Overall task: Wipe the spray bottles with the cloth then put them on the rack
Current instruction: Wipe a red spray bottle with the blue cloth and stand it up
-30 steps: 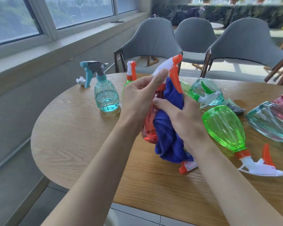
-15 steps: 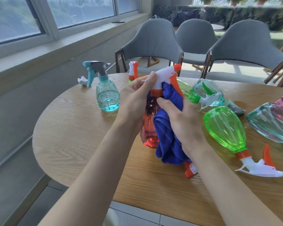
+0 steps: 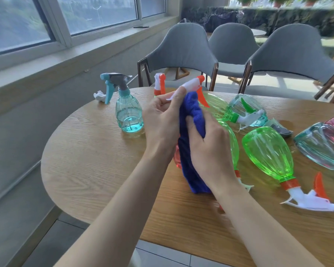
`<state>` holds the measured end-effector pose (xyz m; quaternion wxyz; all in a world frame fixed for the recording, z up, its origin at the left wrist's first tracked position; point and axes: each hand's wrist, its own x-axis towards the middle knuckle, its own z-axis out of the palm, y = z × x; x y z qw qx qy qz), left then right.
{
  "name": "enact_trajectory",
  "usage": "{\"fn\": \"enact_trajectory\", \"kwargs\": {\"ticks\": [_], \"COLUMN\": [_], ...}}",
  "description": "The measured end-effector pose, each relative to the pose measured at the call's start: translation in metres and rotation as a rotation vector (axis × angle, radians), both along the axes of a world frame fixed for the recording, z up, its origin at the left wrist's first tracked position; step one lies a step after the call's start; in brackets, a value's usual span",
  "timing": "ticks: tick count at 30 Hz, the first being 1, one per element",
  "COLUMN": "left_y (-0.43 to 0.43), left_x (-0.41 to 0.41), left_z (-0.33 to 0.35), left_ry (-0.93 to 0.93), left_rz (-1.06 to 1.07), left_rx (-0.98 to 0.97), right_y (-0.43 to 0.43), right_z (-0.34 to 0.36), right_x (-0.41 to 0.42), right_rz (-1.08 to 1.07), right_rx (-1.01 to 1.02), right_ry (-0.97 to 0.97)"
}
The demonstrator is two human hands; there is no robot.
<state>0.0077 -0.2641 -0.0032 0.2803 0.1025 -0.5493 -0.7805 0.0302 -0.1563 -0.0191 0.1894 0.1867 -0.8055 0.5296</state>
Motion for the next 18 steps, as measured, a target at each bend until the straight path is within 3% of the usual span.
{"fn": "enact_trajectory", "kwargs": {"ticks": [8,13,18], "left_y": [0.015,0.011,0.011], "left_x": [0.006,0.007,0.009], "left_z": [-0.002,0.002,0.0], "left_ry": [0.013,0.052,0.064], "left_rz": [0.001,0.07,0.078], "left_rx": [-0.092,0.027,0.056], "right_y": [0.005,-0.002,0.001], "right_z": [0.008,0.003,-0.009], "right_x": [-0.01,0.002,-0.005], "right_rz": [-0.128,-0.058,-0.041], "right_rx": [-0.281,-0.064,-0.006], "right_ry": [0.002,0.187,0.313]}}
